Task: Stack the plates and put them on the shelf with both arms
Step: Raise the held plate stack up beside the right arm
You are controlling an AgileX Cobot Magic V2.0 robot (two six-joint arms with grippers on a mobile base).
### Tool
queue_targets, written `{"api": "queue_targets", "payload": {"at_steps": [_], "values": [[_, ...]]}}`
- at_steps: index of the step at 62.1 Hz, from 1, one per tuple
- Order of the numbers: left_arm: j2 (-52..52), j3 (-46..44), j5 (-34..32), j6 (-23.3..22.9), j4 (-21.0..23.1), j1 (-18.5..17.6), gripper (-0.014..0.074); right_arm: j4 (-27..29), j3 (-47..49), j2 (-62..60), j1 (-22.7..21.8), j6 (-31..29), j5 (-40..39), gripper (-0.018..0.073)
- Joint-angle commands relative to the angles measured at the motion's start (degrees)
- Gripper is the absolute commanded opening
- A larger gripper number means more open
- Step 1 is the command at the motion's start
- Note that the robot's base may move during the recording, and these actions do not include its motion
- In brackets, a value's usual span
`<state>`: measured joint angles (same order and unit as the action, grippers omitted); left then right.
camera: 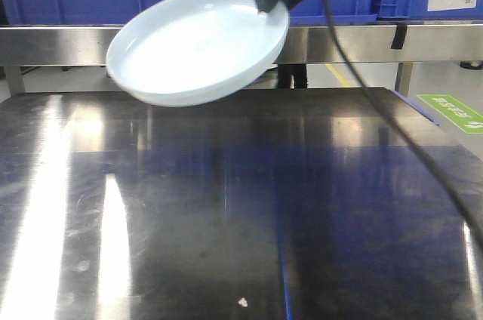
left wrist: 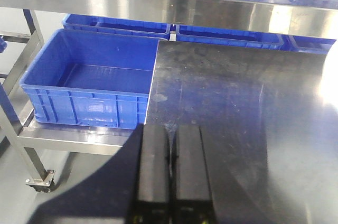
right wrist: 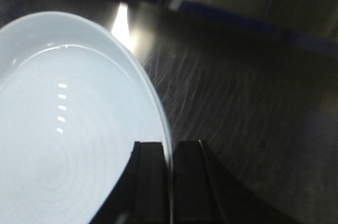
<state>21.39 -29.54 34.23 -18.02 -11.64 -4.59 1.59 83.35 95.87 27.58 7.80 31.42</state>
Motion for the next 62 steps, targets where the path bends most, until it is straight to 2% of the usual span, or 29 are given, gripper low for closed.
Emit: {"api": "queue_targets", "payload": {"at_steps": [1,18,41,62], "values": [[0.26,-1.63,-4.84,-0.04,-0.43,-0.35,0.0089,-0.21,1.04,-5.8,-1.8,-0.41,-3.37,0.0048],[0.26,-1.63,-4.84,-0.04,-0.43,-0.35,0.0089,-0.21,-9.13,-17.4,-8.26,-0.41,-8.93,0.0048],[0.26,-1.63,-4.84,-0.04,-0.43,-0.35,0.0089,-0.21,-31.0,-36.42,-16.63,-0.41,-14.55,0.0048],[0.26,-1.63,-4.84,-0.04,-0.43,-0.35,0.0089,-0.21,-46.73,-50.1,-17.77,-0.41,-21.93,0.0048]]}}
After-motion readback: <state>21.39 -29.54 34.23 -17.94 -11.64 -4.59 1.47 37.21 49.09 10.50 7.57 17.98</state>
